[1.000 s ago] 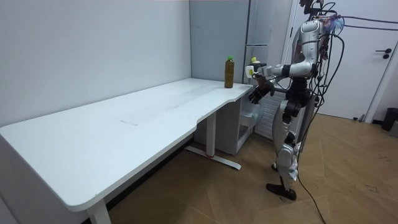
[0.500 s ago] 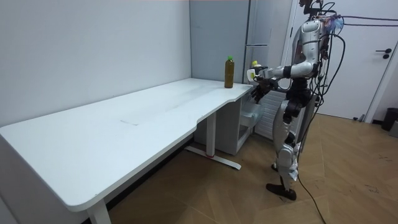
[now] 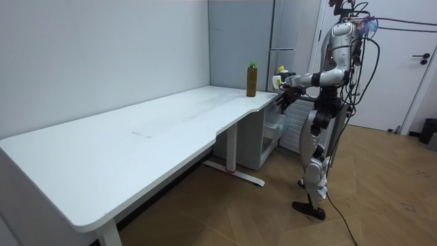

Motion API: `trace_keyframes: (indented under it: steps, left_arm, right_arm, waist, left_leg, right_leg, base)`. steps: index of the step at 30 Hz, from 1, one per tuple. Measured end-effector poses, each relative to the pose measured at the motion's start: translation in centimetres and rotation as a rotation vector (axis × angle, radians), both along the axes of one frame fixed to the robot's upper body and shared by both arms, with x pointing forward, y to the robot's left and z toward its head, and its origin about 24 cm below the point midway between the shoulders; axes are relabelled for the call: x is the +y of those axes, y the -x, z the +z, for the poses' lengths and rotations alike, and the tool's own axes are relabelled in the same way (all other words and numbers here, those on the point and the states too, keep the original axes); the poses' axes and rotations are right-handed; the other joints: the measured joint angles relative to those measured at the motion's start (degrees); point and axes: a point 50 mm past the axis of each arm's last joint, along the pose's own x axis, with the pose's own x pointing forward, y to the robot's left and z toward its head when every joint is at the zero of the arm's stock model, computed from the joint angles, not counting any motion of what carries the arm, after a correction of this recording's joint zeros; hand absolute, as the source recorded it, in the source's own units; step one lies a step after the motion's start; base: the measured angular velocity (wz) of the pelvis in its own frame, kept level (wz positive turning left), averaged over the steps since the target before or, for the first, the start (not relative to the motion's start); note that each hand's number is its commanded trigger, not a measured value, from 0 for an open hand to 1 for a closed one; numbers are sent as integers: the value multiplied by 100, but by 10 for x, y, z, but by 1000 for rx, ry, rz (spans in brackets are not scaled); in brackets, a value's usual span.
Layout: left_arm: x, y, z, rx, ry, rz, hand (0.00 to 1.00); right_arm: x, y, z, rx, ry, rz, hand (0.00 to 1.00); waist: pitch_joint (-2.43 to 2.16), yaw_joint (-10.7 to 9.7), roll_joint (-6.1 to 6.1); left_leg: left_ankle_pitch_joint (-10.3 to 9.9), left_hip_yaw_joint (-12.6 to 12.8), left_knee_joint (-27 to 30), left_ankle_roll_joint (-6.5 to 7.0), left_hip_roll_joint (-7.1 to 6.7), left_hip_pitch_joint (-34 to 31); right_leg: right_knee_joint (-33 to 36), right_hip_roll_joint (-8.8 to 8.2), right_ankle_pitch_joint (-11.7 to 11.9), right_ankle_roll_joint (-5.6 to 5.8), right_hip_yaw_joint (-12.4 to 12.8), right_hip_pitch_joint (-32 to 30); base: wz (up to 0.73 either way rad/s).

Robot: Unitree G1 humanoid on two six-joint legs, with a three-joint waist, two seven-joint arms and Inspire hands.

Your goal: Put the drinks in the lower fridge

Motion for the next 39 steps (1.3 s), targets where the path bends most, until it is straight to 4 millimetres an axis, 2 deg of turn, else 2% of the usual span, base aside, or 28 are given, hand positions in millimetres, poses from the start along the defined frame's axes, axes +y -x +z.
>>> trace_keyframes:
  steps: [11, 21, 22, 23, 25, 26, 27, 28, 29, 30, 39]
  left_arm:
    - [-5, 7, -9, 33, -37, -44, 100]
    - [-4, 6, -10, 68, 20, -8, 100]
    - [-4, 6, -9, 72, 28, -1, 93]
    - [-4, 6, -10, 75, 32, 5, 78]
    - [-5, 6, -10, 75, 31, 8, 71]
    - [-5, 6, -10, 76, 30, 9, 60]
    - [-5, 6, -10, 76, 30, 9, 53]
    - [-5, 6, -10, 75, 30, 10, 14]
    - [-5, 6, -10, 73, 31, 11, 3]
    - [-5, 6, -10, 71, 31, 14, 0]
    - [-5, 5, -7, 45, 36, 49, 0]
  right_arm:
    - [3, 9, -9, 89, -49, -28, 100]
    - [3, 10, -9, 76, -57, -17, 100]
    - [3, 10, -8, 75, -58, -18, 100]
    - [3, 10, -8, 75, -58, -18, 100]
    - [3, 10, -9, 75, -57, -19, 100]
    - [3, 10, -9, 76, -56, -19, 100]
    - [2, 10, -9, 76, -55, -18, 100]
    - [2, 10, -9, 75, -55, -19, 100]
    - [2, 10, -9, 76, -57, -20, 100]
    - [2, 10, -9, 79, -61, -21, 100]
    - [7, 13, -9, 114, -107, -37, 100]
  waist:
    - [14, 3, 25]
    - [24, -15, 45]
    - [27, -14, 61]
    - [25, -14, 74]
    - [25, -13, 101]
    - [23, -14, 114]
    - [20, -14, 119]
    - [18, -14, 123]
    - [18, -22, 122]
    - [18, -23, 122]
    - [25, -35, 90]
  left_leg:
    - [-4, 53, -19, 5, 1, -31]
    - [-5, 71, 36, 5, 5, -87]
    - [-9, 68, 32, 7, 7, -87]
    - [-10, 66, 31, 8, 7, -88]
    - [-10, 65, 31, 8, 8, -89]
    - [-10, 66, 32, 8, 8, -90]
    - [-10, 65, 32, 8, 8, -91]
    - [-10, 66, 32, 8, 8, -90]
    - [-10, 66, 33, 8, 8, -90]
    - [-9, 67, 33, 8, 7, -90]
    - [-9, 75, 46, 9, 3, -88]
  right_leg:
    - [9, 9, -6, 10, 56, -48]
    - [48, 8, -5, 9, 62, -92]
    - [53, 11, -5, 8, 59, -93]
    - [57, 12, -5, 8, 54, -93]
    - [58, 13, -5, 8, 42, -93]
    - [59, 12, -5, 8, 42, -95]
    - [59, 12, -5, 8, 41, -96]
    - [58, 12, -5, 8, 41, -97]
    - [58, 12, -5, 8, 41, -96]
    - [58, 11, -5, 8, 41, -96]
    - [50, 7, -6, 10, 54, -92]
  base:
    - [-1]
    - [0]
    - [0]
    - [0]
    - [0]
    - [0]
    - [0]
    - [0]
    - [0]
    - [0]
    - [0]
